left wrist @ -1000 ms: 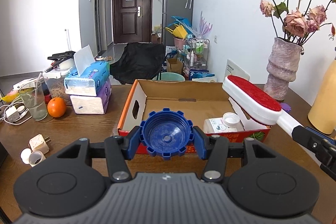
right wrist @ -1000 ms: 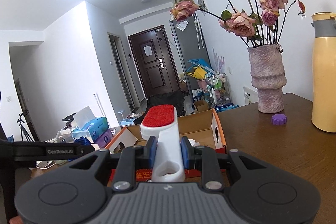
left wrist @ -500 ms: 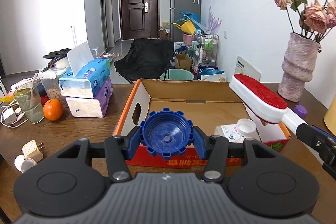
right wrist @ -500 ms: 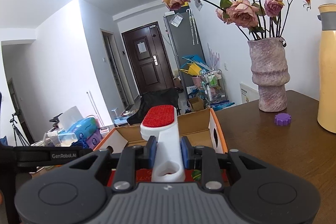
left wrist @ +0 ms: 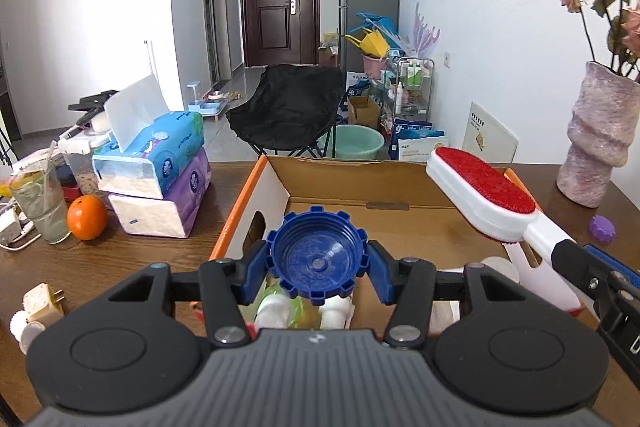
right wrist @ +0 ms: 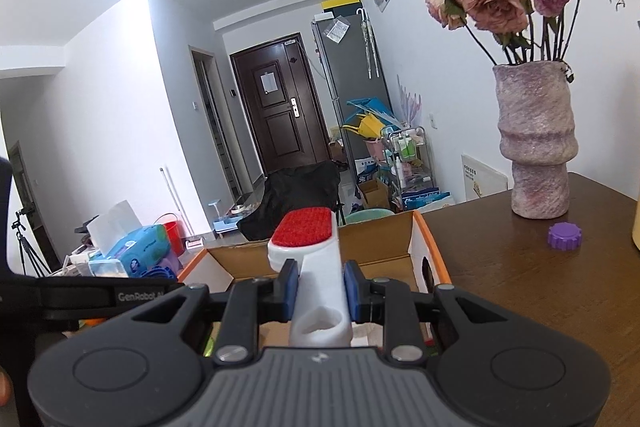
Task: Organize rigid objects
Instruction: 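Carry the blue cap and lint brush toward the cardboard box with both tools, then release the blue cap and lint brush into the box with both tools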
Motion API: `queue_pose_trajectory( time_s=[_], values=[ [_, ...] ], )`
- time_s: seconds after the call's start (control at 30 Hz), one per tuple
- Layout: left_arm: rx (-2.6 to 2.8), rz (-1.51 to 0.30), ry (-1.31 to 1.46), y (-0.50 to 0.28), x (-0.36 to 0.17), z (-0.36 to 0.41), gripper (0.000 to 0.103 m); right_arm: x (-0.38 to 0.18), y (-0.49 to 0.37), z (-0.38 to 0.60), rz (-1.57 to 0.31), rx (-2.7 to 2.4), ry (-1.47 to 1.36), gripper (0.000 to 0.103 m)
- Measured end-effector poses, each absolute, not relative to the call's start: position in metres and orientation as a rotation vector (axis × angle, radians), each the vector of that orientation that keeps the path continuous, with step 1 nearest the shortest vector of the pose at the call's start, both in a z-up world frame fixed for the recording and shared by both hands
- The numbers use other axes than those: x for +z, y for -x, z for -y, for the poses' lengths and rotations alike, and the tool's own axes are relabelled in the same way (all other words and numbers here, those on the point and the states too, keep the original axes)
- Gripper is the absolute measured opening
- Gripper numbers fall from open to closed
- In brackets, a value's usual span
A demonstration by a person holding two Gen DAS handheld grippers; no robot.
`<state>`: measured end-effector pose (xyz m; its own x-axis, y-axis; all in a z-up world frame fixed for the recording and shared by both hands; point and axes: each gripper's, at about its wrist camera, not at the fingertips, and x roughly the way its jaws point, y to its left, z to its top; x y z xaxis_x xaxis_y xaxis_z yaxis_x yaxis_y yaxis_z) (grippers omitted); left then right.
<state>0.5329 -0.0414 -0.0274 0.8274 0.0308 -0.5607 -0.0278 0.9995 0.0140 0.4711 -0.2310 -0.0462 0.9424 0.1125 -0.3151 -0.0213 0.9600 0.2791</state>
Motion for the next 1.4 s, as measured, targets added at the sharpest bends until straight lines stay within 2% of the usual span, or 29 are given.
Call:
queue_pose_trajectory(
  time_s=[0.67,0.7,0.73,0.77,0.83,0.87,0.9,0.93,1.17,1.4],
  values=[
    [0.052,-0.631,-0.012,-0.582,-0.051,0.039,0.054,-0.063,-0.525,0.228,-0.357,0.112,-0.241,0.024],
    [0.04,-0.637,-0.009,-0.584,-0.052,0.038,0.055,-0.064,-0.528,0.229,-0.367,0.111,-0.235,0.02],
    [0.037,-0.638,-0.009,-0.584,-0.053,0.037,0.06,-0.064,-0.53,0.23,-0.376,0.103,-0.235,0.017],
    [0.046,-0.637,-0.012,-0.585,-0.054,0.037,0.079,-0.064,-0.532,0.23,-0.392,0.095,-0.236,0.02],
    [0.062,-0.619,-0.016,-0.583,-0.054,0.036,0.1,-0.065,-0.536,0.234,-0.422,0.073,-0.241,0.036],
    [0.064,-0.603,-0.016,-0.581,-0.053,0.036,0.101,-0.066,-0.537,0.235,-0.432,0.065,-0.238,0.062],
    [0.061,-0.599,-0.015,-0.58,-0.053,0.035,0.102,-0.067,-0.536,0.236,-0.431,0.059,-0.236,0.082],
    [0.056,-0.603,-0.014,-0.58,-0.052,0.034,0.103,-0.068,-0.534,0.237,-0.42,0.054,-0.234,0.089],
    [0.068,-0.622,-0.005,-0.579,-0.052,0.027,0.103,-0.067,-0.533,0.244,-0.422,0.041,-0.239,0.101],
    [0.067,-0.621,-0.002,-0.576,-0.051,0.023,0.103,-0.062,-0.53,0.246,-0.423,0.042,-0.24,0.103]
  ],
)
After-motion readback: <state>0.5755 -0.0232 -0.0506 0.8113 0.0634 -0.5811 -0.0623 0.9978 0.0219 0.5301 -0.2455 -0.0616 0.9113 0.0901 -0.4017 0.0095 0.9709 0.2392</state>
